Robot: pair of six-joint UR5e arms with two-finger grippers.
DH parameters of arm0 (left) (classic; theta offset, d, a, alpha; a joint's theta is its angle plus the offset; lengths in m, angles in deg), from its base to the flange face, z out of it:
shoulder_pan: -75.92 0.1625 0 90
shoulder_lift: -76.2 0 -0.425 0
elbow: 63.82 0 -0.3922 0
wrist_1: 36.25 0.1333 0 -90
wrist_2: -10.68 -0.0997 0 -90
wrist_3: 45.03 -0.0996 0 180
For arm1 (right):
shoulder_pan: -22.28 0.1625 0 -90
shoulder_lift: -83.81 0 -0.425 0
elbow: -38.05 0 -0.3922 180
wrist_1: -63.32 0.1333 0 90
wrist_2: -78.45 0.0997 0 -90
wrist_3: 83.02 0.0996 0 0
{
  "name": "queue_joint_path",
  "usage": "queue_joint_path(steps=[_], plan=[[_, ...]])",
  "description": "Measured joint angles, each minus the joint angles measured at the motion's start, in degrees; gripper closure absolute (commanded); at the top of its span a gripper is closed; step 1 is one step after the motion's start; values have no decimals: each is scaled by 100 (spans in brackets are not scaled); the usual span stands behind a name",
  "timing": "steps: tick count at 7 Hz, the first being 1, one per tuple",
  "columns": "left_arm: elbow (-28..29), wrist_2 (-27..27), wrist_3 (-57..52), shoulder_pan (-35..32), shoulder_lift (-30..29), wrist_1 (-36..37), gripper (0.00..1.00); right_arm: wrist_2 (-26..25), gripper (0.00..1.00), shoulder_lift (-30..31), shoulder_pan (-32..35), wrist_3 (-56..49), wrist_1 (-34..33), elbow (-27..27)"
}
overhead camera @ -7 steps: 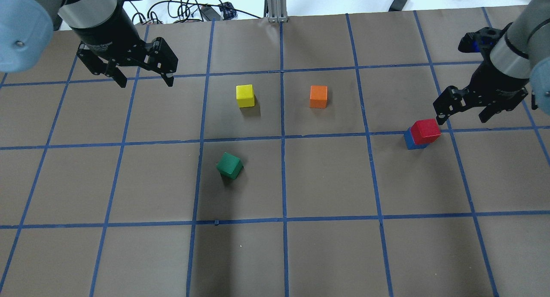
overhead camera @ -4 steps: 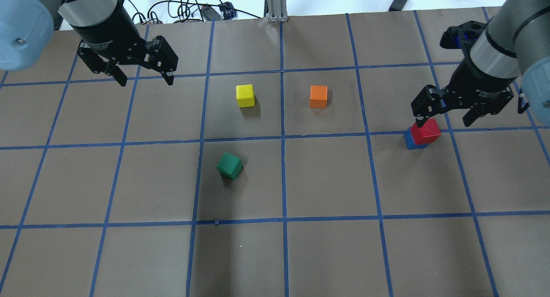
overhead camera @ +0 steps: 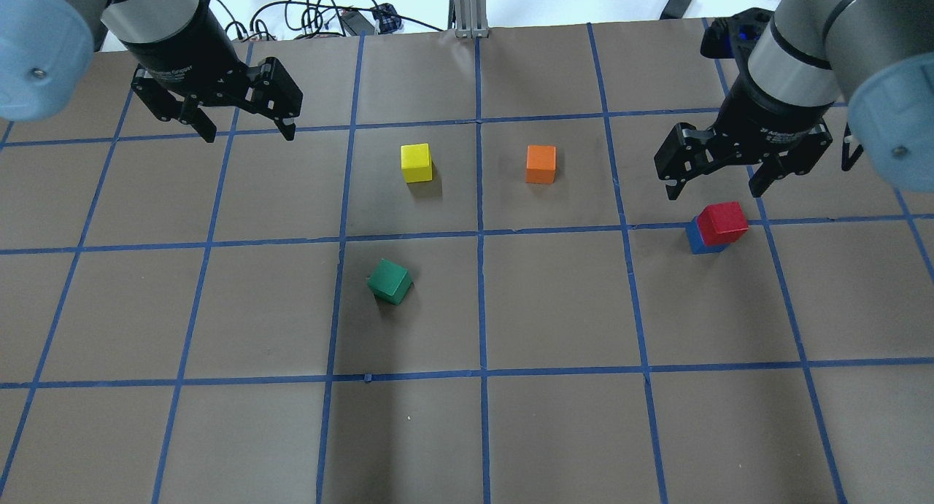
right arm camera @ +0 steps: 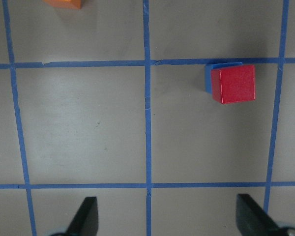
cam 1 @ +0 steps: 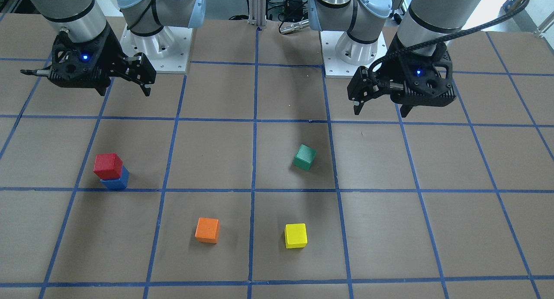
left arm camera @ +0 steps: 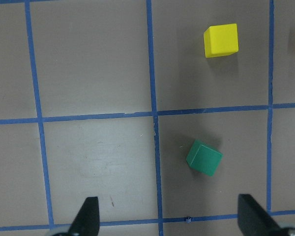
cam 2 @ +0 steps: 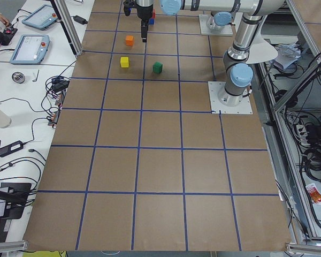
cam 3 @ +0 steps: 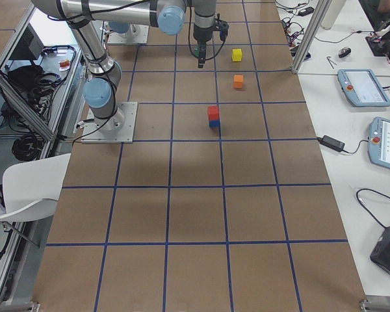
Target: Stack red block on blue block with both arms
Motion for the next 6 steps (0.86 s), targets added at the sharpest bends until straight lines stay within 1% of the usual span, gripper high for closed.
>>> queue_joint_path(steps=[1,6], plan=[[-6,1,0,0,3,7,0,-22,0,-44,5,84,60,90],[-10,1,-5,0,6,12,0,-47,0,29,67,370,276,130]])
